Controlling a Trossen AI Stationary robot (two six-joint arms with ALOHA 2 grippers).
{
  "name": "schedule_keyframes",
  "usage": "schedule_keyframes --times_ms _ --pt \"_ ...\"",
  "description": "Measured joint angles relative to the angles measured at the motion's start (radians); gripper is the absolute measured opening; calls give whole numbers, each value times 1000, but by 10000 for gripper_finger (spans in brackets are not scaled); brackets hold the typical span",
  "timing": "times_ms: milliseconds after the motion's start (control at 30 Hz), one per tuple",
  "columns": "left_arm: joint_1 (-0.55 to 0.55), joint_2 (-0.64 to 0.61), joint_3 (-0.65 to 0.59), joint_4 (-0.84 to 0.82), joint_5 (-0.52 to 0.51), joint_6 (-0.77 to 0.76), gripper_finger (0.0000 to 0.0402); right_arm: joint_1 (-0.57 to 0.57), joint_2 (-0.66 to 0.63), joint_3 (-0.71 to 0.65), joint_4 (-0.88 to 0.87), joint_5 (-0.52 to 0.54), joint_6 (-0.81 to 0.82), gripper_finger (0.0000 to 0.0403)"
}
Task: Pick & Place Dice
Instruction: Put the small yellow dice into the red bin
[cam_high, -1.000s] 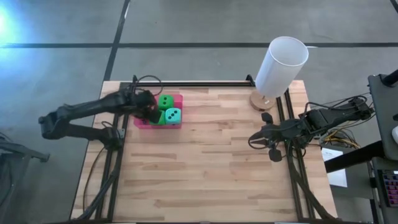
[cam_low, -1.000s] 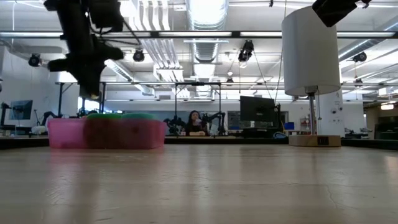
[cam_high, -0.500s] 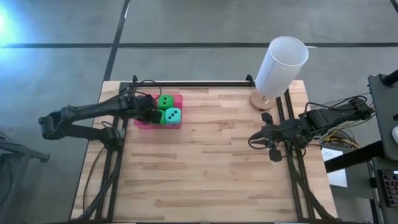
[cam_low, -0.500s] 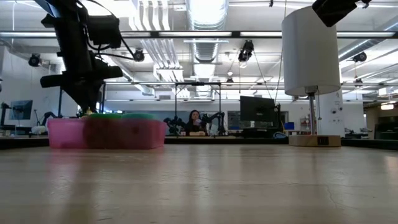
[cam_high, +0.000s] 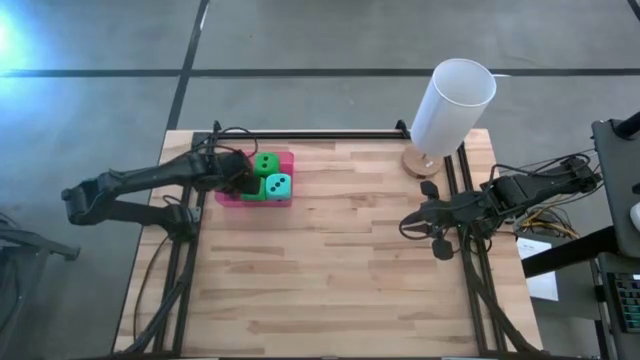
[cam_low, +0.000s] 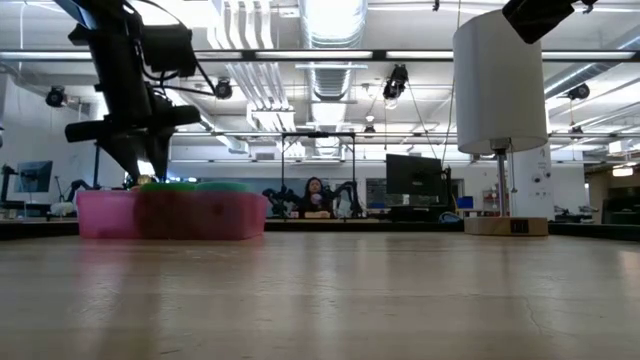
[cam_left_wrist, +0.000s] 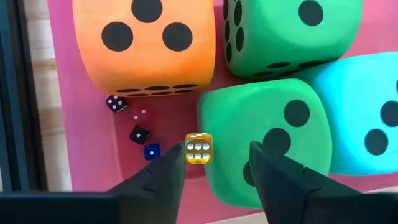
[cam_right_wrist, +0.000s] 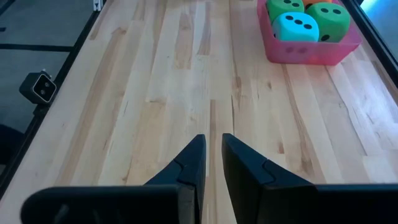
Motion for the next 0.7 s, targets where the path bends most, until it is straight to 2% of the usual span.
schedule_keyframes --times_ms 167,433,567,700 --pt "25 -1 0 -1 34 -122 201 -1 0 0 0 0 0 52" --pt "33 1 -15 62 48 -112 226 0 0 0 0 0 -1 52" --pt "32 1 -15 142 92 -107 234 0 0 0 0 0 -4 52" --pt "33 0 -16 149 105 -87 242 0 0 0 0 0 -4 52"
